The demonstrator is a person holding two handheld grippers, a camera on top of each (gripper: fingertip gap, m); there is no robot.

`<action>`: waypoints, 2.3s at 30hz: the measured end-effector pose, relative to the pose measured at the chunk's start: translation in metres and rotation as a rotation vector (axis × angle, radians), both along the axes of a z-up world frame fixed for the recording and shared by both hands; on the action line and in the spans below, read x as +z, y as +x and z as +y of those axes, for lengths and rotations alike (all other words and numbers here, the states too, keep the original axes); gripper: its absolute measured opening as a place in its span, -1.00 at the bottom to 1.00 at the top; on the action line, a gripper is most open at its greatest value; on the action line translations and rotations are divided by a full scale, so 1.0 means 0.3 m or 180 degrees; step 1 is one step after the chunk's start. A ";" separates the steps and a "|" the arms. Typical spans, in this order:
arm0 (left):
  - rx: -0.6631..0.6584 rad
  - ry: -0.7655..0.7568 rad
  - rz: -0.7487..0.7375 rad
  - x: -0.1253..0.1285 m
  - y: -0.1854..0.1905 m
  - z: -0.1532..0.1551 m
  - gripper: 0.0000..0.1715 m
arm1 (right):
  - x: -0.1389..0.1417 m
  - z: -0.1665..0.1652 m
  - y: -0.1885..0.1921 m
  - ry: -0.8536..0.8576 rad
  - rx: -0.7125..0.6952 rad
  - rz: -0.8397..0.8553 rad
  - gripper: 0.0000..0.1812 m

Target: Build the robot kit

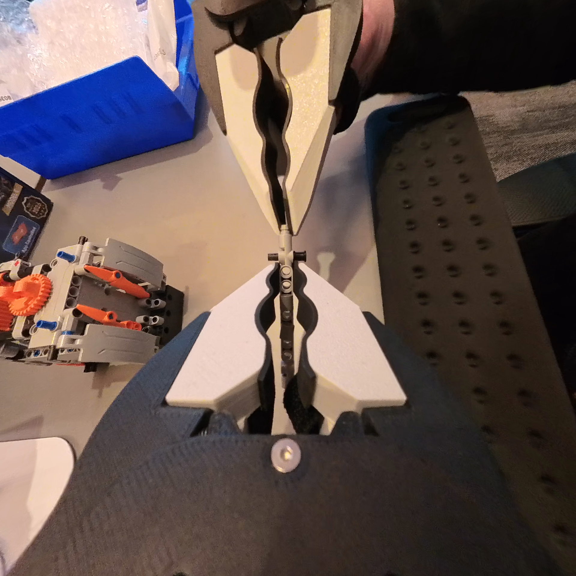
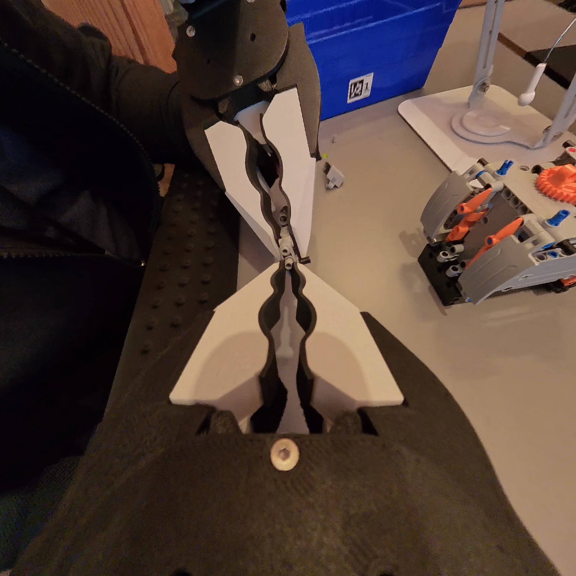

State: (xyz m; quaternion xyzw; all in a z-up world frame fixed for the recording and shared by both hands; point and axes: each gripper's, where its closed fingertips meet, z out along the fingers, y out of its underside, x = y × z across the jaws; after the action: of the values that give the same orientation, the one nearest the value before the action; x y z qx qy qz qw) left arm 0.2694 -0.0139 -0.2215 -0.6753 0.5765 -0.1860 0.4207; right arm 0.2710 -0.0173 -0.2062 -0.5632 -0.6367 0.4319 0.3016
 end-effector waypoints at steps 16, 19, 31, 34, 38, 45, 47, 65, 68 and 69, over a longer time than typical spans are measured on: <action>0.0081 -0.0202 -0.0170 0.007 -0.006 0.015 -0.95 | 0.026 0.023 -0.011 -0.0104 -0.0059 0.0130 -1.00; 0.0109 -0.0212 -0.0058 -0.021 -0.014 0.022 -0.95 | -0.004 0.031 -0.017 -0.0087 -0.0087 0.0019 -1.00; 0.0217 -0.0881 0.0818 -0.241 -0.067 0.011 -0.94 | -0.070 0.091 0.017 -0.0158 -0.0290 -0.0175 -1.00; 0.0225 -0.0894 0.0838 -0.249 -0.064 0.013 -0.93 | -0.088 0.090 0.017 -0.0126 -0.0281 -0.0261 -1.00; 0.0224 -0.0972 0.0802 -0.252 -0.067 0.007 -0.87 | -0.101 0.093 0.017 -0.0136 -0.0280 -0.0305 -1.00; 0.0190 -0.0964 0.0774 -0.252 -0.063 -0.002 -0.93 | -0.211 0.060 -0.001 -0.0123 -0.0139 -0.0778 -1.00; 0.0195 -0.0966 0.0757 -0.252 -0.060 0.000 -0.93 | -0.244 0.045 -0.012 -0.0176 -0.0059 -0.0900 -1.00; 0.0237 -0.0908 0.0746 -0.252 -0.058 0.009 -0.95 | -0.268 0.033 -0.037 -0.0181 0.0018 -0.0947 -1.00; 0.0297 -0.1011 0.0711 -0.252 -0.059 0.014 -0.94 | -0.269 0.043 -0.032 -0.0180 -0.0061 -0.0959 -1.00; 0.0305 -0.1071 0.0668 -0.251 -0.059 0.012 -0.93 | -0.267 0.046 -0.028 -0.0161 -0.0080 -0.0958 -1.00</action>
State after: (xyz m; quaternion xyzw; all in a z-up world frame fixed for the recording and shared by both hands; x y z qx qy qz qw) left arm 0.2517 -0.0103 -0.2968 -0.7784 0.5453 -0.1881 0.2479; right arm 0.2625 -0.0036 -0.2864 -0.6369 -0.6565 0.3547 0.1937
